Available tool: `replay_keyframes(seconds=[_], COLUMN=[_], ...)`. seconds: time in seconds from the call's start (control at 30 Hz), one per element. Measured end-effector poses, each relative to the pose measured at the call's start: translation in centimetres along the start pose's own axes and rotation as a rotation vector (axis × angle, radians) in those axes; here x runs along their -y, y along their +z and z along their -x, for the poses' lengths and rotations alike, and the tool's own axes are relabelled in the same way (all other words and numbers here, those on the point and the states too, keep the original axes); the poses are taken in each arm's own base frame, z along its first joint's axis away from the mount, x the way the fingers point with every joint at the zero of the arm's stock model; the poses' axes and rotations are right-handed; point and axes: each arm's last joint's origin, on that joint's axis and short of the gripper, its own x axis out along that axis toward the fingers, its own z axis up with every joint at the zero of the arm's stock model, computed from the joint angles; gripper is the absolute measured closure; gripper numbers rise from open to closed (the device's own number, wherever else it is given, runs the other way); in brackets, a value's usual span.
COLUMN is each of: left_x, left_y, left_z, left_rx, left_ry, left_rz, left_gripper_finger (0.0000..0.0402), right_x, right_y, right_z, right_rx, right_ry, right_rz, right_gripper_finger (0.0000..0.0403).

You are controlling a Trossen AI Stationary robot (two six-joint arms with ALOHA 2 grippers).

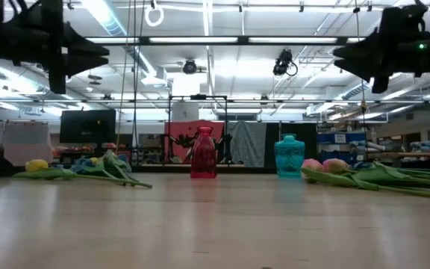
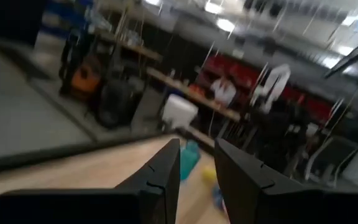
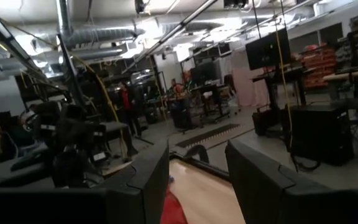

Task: Sort flowers into vase by color
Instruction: Put the pink flower into the red vase

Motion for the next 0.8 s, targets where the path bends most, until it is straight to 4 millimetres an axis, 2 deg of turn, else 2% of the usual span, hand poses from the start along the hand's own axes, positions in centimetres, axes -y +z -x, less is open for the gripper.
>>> replay_keyframes(seconds=[0.17,0.33,0.4,0.5,0.8], left_x=[1.7,3.0,3.3,3.7,4.2], left_y=[1.2,2.0,2.1,1.9,-1.2], left_z=[-1.5,-2.7,-3.1,-3.6,-5.0], left_rx=[-0.118,-0.327,-0.419,-0.535,-0.767], left_ry=[0.057,0.204,0.265,0.345,0.464], left_rz=[-0.060,-0.115,-0.135,-0.141,0.044], left_gripper_finger=[0.0296,0.0296,0.0296,0.0296,0.0296], right_x=[-0.9,-2.2,-2.6,-3.2,-3.6], right_y=[2.6,6.5,7.4,7.4,4.0], right_z=[-1.7,-3.6,-4.5,-6.0,-9.9], right_rx=[0.052,0.134,0.135,0.101,0.081], right_ry=[-0.011,-0.010,-0.013,-0.015,-0.025], right_rz=[0.057,0.150,0.183,0.207,0.274], right_gripper_finger=[0.0231,0.0231,0.0231,0.0231,0.0231])
